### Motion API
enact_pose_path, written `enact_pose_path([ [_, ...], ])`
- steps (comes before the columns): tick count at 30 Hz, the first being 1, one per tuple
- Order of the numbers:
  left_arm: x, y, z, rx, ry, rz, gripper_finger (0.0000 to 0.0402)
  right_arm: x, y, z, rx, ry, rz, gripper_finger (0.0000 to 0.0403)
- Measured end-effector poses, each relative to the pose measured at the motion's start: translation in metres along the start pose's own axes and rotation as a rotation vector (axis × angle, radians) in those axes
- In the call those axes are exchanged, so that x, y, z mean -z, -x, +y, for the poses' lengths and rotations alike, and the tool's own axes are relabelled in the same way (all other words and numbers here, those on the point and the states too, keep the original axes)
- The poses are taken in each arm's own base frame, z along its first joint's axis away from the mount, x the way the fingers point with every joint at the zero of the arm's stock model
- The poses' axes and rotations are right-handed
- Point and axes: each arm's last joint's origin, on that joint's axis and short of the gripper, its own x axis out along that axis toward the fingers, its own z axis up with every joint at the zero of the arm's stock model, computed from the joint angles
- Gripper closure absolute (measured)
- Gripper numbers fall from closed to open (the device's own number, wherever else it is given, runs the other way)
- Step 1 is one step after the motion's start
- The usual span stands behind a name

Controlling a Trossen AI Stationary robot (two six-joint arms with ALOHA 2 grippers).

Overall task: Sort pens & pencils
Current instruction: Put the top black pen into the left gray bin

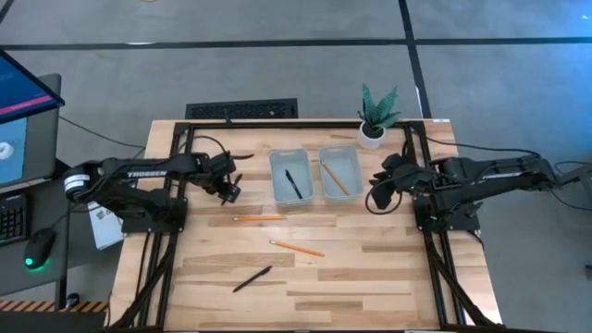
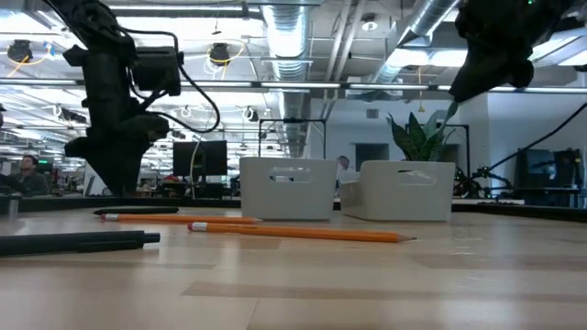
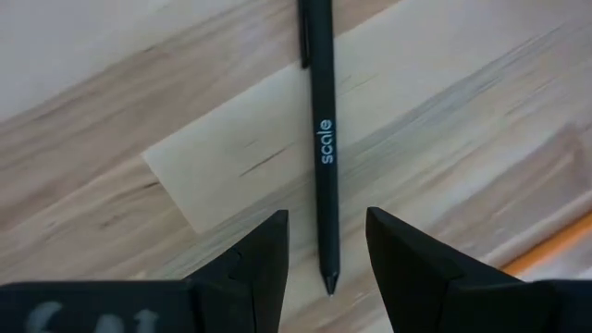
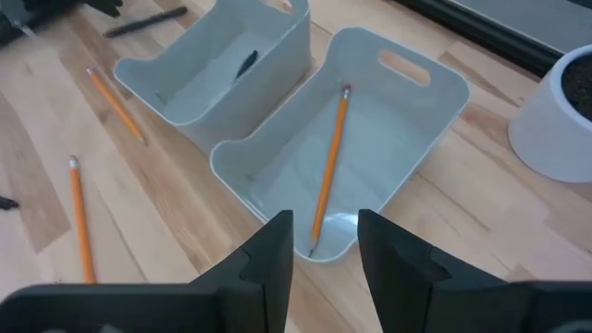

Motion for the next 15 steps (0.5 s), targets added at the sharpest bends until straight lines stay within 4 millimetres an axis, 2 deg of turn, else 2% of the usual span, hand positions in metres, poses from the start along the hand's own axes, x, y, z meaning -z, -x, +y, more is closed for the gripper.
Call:
enact_pose_path([
  [7, -0.004, -0.015, -0.002, -0.039, -0.005, 0.04, 0.0264, 0.0, -0.004, 0.002, 0.01, 0.008, 0.017, 0.0261],
  [15, -0.014, -0.026, -0.005, -0.012, -0.004, -0.003, 0.0264, 0.001, -0.005, 0.002, 0.015, 0.012, 0.025, 0.026],
])
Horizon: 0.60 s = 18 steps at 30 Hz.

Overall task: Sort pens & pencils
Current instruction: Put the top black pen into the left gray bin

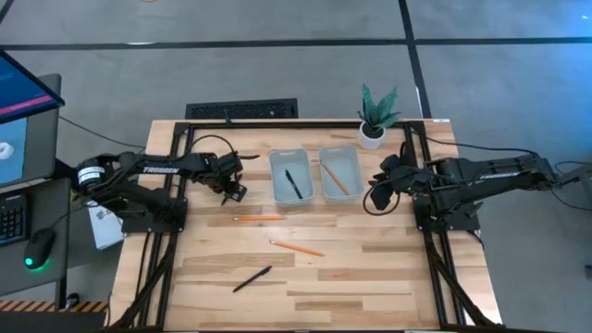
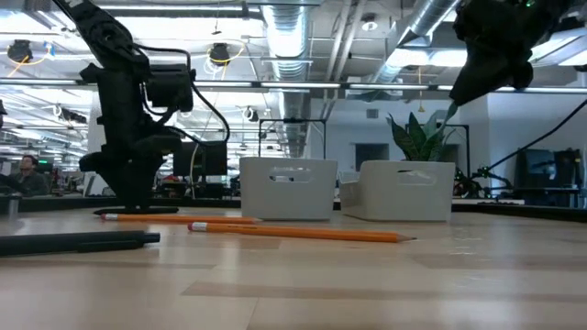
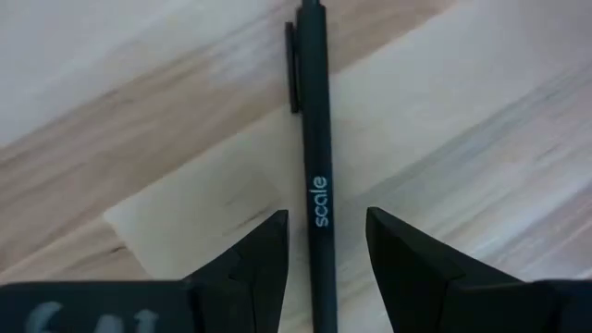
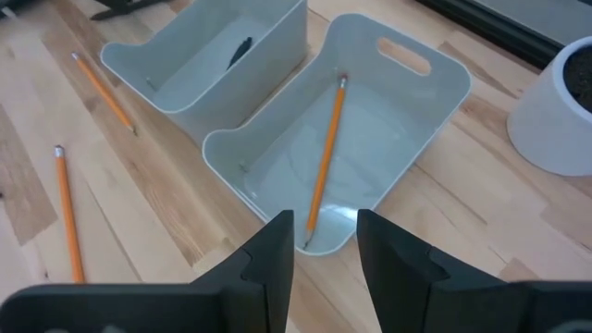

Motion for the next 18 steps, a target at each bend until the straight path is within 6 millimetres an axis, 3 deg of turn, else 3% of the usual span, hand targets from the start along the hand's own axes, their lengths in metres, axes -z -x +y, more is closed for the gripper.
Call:
enact_pose_path([
  [10, -0.008, 0.0, 0.012, -0.019, 0.012, -0.017, 0.0264, 0.0, 0.0, 0.0, -0.004, 0.001, 0.004, 0.0258],
  [18, -0.013, 0.001, 0.008, 0.038, 0.013, -0.052, 0.0264, 0.0, 0.0, 0.0, -0.004, 0.008, 0.004, 0.026],
])
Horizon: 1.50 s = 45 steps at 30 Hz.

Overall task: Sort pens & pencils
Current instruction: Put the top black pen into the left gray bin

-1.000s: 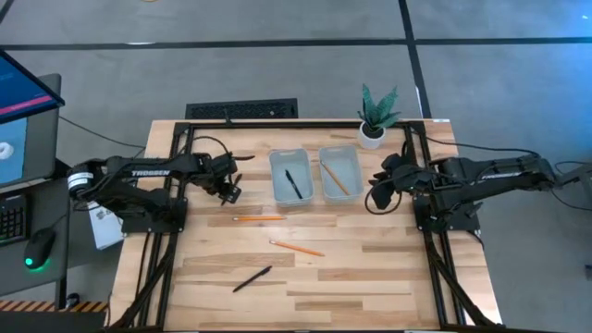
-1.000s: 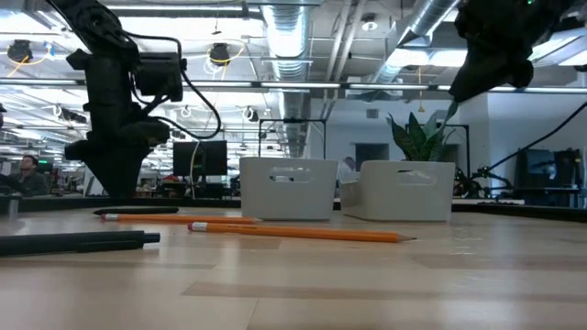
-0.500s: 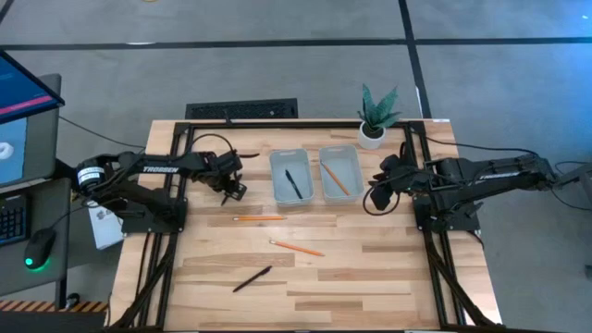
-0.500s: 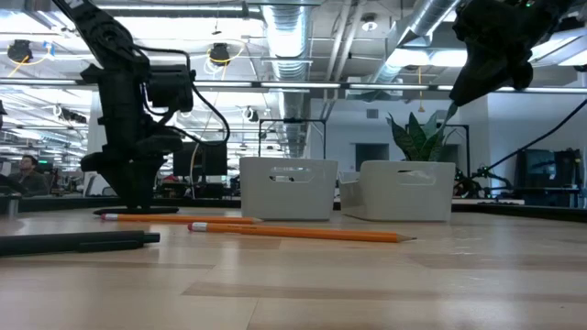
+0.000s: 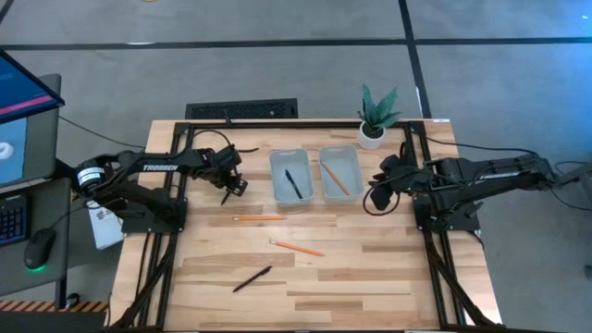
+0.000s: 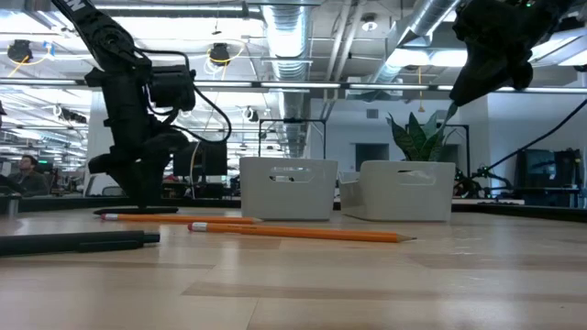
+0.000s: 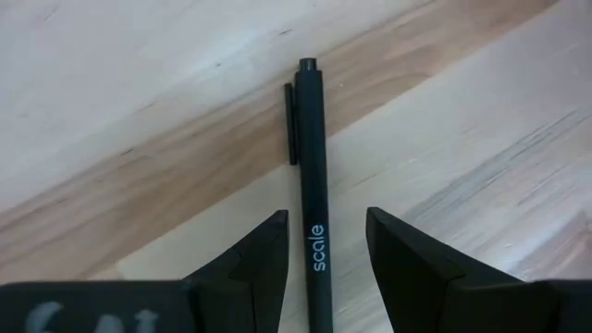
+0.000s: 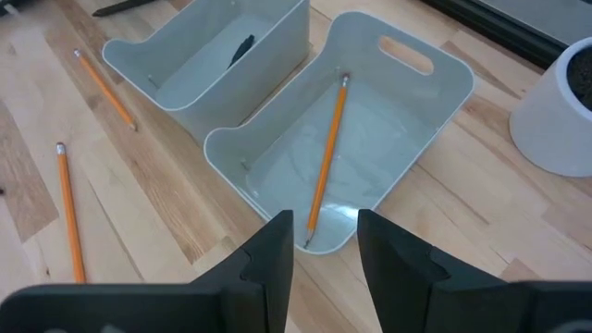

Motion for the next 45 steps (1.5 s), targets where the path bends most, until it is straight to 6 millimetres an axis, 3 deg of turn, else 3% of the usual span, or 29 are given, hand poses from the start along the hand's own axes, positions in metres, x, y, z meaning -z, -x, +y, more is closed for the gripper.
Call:
enact_pose_path([
  [8, 0.003, -0.001, 0.002, -0.032, -0.024, 0.027, 0.0264, 0.0, 0.0, 0.0, 0.0, 0.001, 0.0, 0.0259],
  [17, 0.005, -0.017, 0.002, -0.09, -0.042, 0.124, 0.0264, 0.0, 0.0, 0.0, 0.001, 0.004, 0.001, 0.0259],
  [28, -0.014, -0.006, -0.011, -0.098, -0.088, 0.061, 0.0264, 0.0, 0.0, 0.0, 0.002, 0.003, 0.003, 0.0259],
  [33, -0.013, -0.006, -0.013, -0.03, -0.145, 0.1, 0.0264, 0.0, 0.0, 0.0, 0.002, 0.003, 0.003, 0.0257],
  [45, -0.013, -0.006, -0.012, -0.059, -0.136, 0.085, 0.0264, 0.0, 0.0, 0.0, 0.003, 0.004, 0.003, 0.0259],
])
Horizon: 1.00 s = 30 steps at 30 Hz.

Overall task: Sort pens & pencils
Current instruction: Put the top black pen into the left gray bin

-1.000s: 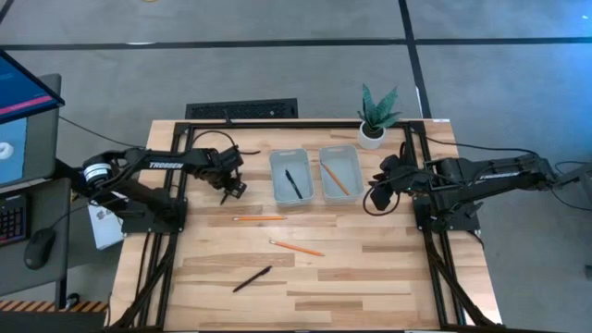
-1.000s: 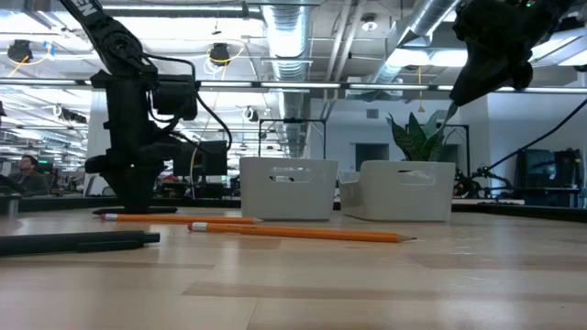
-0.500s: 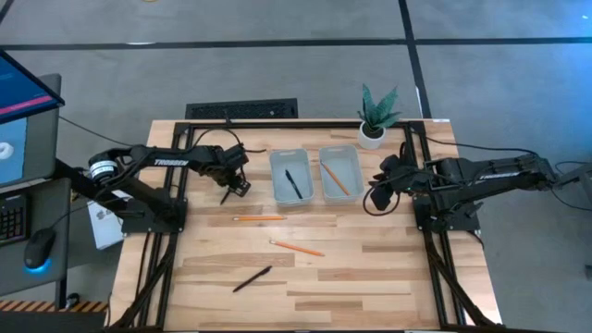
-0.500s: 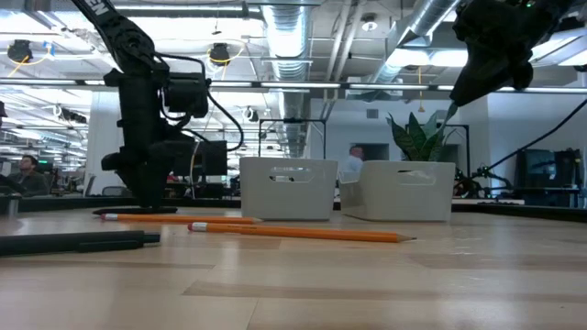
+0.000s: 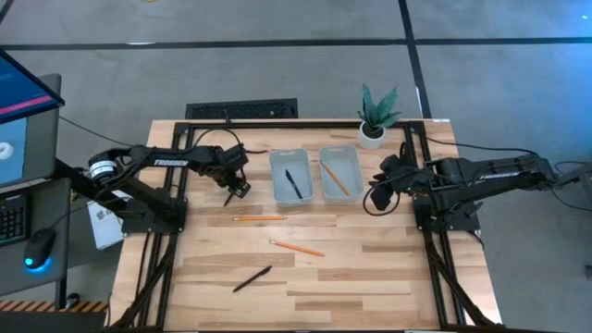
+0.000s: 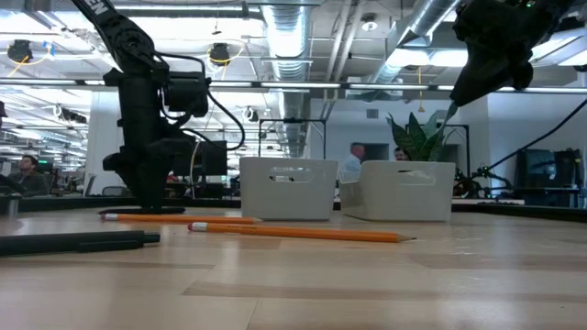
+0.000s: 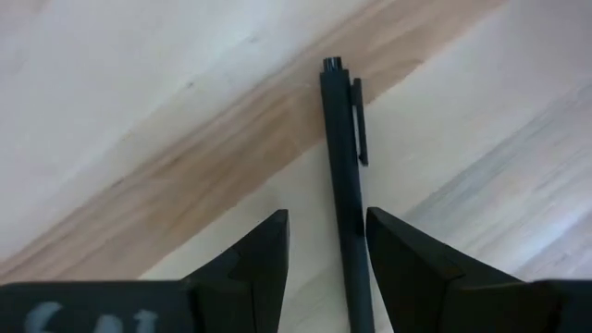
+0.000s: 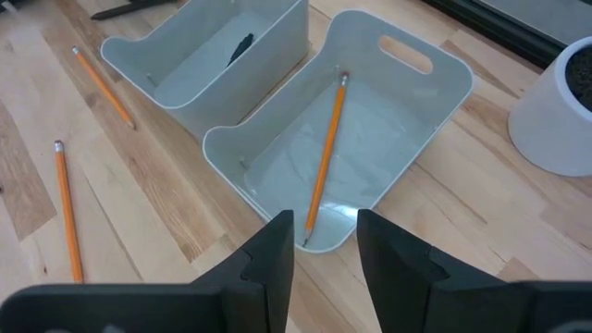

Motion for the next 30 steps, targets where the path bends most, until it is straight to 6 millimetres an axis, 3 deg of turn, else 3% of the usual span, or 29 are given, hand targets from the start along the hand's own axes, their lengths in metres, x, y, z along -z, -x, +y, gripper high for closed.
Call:
enact_pose_path([
  [13, 0.006, -0.016, -0.001, -0.05, 0.019, 0.08, 0.0264, 0.0, 0.0, 0.0, -0.001, 0.0, 0.0, 0.0261],
  [30, 0.0, -0.013, -0.007, -0.075, 0.026, 0.09, 0.0269, 0.0, 0.0, 0.0, -0.001, 0.0, -0.001, 0.0261],
])
